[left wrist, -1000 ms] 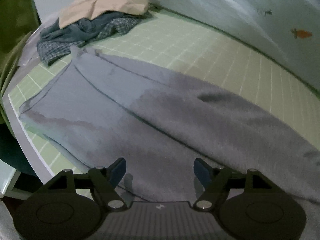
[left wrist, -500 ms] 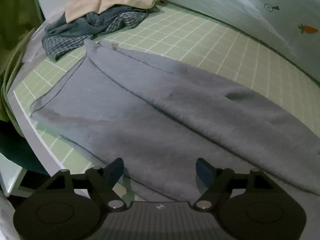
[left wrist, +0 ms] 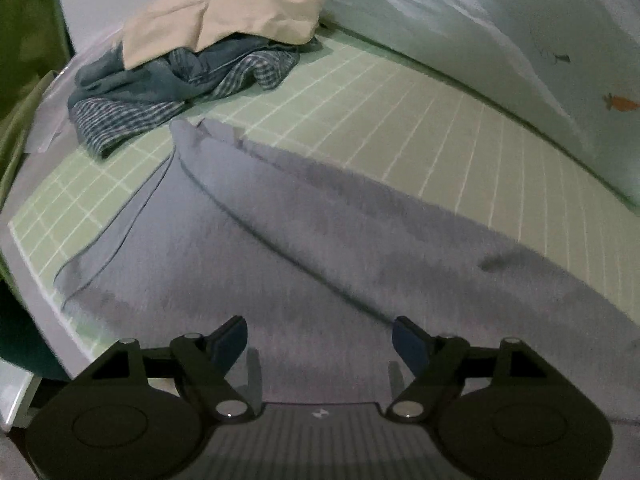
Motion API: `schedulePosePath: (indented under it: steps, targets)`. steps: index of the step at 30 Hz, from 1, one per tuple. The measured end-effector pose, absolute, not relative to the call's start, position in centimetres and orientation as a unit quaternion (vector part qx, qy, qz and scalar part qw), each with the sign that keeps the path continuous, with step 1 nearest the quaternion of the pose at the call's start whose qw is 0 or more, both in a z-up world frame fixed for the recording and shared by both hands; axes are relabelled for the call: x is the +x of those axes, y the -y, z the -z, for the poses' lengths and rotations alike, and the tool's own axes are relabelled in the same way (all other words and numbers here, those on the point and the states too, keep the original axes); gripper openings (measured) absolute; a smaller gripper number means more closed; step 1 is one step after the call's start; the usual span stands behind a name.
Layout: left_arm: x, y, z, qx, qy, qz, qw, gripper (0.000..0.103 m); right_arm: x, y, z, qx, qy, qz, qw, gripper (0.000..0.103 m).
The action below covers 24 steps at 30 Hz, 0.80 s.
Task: Fold clothes
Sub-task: 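Smooth the grey garment flat on the mat with both open grippers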
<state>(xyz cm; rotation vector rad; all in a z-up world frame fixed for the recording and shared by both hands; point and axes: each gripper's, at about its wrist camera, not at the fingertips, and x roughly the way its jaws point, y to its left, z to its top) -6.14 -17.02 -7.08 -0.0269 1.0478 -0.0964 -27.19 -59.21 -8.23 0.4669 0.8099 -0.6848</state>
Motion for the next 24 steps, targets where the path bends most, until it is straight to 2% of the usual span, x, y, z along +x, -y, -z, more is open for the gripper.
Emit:
schedulePosePath:
  steps: [3, 5, 7, 9, 11, 13, 14, 15, 16, 18, 24]
  targets:
    - [-4.5, 17.2, 7.6, -0.016, -0.502, 0.051, 0.863, 0.08, -26.4, 59.3, 8.9, 0.246, -0.381, 0.326, 0.829, 0.093]
    - [-3.3, 17.3, 7.9, -0.024, -0.507, 0.058, 0.859, 0.08, -25.9, 59.9, 9.6, 0.27, -0.38, 0.328, 0.821, 0.088]
    - [-2.1, 17.4, 8.1, -0.031, -0.512, 0.066, 0.856, 0.08, -25.6, 59.6, 10.0, 0.302, -0.381, 0.327, 0.81, 0.077]
    - [-1.1, 17.7, 8.4, -0.033, -0.518, 0.075, 0.851, 0.077, -25.1, 59.9, 10.3, 0.315, -0.38, 0.33, 0.805, 0.074]
    - [-0.3, 18.0, 8.6, -0.042, -0.522, 0.08, 0.848, 0.067, -24.5, 60.1, 10.2, 0.312, -0.379, 0.332, 0.806, 0.06]
    - [0.2, 18.0, 8.9, -0.058, -0.527, 0.08, 0.844, 0.052, -24.1, 60.1, 10.2, 0.315, -0.382, 0.334, 0.802, 0.029]
    - [0.5, 17.9, 9.1, -0.069, -0.529, 0.08, 0.842, 0.047, -23.9, 60.3, 10.2, 0.316, -0.384, 0.337, 0.799, 0.022]
    - [0.8, 17.9, 9.2, -0.076, -0.531, 0.078, 0.84, 0.032, -23.7, 60.4, 10.2, 0.319, -0.386, 0.338, 0.797, 0.006]
    - [1.0, 18.0, 9.3, -0.078, -0.533, 0.075, 0.839, 0.012, -23.7, 60.7, 10.1, 0.326, -0.383, 0.336, 0.796, 0.001]
    - [1.4, 18.0, 9.5, -0.082, -0.532, 0.066, 0.84, 0.001, -23.6, 61.3, 9.9, 0.34, -0.377, 0.331, 0.795, 0.001]
    - [3.8, 18.1, 8.8, -0.122, -0.508, 0.069, 0.85, 0.0, -21.5, 63.6, 8.7, 0.355, -0.358, 0.318, 0.803, 0.001]
